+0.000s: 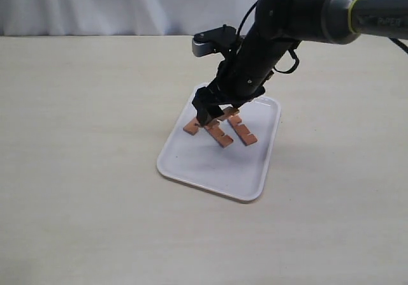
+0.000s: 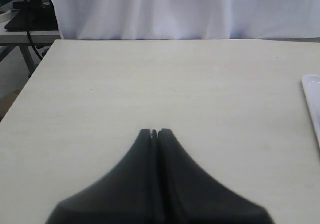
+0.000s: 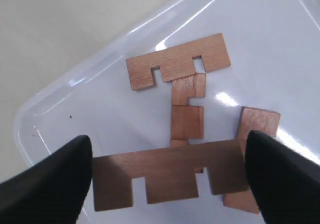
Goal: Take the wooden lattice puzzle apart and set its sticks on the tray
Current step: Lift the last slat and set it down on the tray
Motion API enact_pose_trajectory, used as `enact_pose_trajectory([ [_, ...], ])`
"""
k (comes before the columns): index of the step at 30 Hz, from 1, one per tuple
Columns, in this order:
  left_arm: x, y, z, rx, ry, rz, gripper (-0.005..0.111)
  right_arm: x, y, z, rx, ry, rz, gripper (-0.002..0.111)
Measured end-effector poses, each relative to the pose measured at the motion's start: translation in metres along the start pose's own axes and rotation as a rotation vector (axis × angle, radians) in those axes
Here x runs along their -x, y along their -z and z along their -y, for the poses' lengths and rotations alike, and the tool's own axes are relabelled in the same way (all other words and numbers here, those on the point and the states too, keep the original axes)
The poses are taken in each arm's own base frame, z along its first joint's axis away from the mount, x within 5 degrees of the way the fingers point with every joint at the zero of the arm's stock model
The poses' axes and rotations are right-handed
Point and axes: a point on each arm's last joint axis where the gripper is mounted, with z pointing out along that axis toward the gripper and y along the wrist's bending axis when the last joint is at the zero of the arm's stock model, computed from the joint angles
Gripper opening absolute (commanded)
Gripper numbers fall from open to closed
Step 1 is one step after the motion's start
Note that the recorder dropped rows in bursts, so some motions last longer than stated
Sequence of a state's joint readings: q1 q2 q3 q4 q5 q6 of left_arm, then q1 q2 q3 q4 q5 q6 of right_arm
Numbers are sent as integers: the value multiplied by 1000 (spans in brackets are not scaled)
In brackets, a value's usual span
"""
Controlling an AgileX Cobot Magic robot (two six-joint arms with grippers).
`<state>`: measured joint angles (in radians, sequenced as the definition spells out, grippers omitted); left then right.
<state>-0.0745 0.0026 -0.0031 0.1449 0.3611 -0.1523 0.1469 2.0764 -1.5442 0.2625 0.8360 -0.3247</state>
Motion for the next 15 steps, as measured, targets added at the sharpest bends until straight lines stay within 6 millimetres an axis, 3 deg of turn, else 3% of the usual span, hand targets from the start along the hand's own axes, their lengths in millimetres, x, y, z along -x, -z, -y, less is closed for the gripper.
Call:
enact_pose_trajectory([
  [2,0,0,0,0,0,0,0,-2,-3,1,1,-7,-5,21],
  [5,0,0,0,0,0,0,0,-3,-11,2,7,-18,-14,66],
  [8,0,0,0,0,0,0,0,-4,-16,2,12,-24,-25,95],
  [11,0,0,0,0,0,0,0,-4,-14,-1,48,-54,-36,98],
  [15,0,0,0,0,0,0,0,3,6,-7,80,-56,-51,97],
])
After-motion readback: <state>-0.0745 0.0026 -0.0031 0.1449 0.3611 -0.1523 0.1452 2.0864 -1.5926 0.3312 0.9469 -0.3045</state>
